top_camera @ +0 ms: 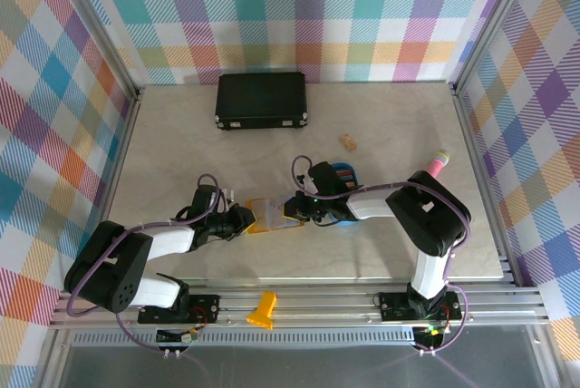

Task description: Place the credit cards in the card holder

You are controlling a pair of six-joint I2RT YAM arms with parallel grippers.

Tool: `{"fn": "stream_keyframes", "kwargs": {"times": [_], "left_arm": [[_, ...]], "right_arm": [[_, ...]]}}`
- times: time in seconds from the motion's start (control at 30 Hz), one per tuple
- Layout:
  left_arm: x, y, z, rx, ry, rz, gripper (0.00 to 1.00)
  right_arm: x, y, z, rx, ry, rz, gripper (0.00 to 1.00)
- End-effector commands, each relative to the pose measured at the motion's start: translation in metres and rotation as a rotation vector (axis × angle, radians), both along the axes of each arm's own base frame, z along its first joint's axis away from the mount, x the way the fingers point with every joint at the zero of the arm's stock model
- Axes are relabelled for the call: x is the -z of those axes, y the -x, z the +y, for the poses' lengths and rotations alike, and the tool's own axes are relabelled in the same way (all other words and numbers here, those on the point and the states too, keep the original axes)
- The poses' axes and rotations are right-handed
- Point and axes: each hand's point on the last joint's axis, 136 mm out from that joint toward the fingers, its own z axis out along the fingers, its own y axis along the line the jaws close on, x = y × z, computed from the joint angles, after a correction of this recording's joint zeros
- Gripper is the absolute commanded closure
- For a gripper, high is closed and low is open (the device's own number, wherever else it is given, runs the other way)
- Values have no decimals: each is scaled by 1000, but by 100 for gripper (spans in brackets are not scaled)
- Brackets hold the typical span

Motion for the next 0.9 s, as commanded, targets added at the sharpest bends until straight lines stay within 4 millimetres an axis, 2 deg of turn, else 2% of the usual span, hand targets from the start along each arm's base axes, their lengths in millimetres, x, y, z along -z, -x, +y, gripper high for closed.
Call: {"fn": "stream_keyframes", "kwargs": {"times": [0.0, 0.13, 0.37, 0.87], "left_arm": [[28, 18, 14, -23, -87, 93, 83], [28, 18, 14, -24, -90, 95, 84], [29, 18, 15, -24, -99, 101, 84], [31, 23, 30, -25, -210, 130, 84]], "right_arm": [[13, 18, -2, -39, 29, 41, 100], [8, 17, -4, -43, 42, 24, 100], [12, 13, -3, -35, 67, 36, 100], [12, 1, -6, -23, 141, -26, 100]]}}
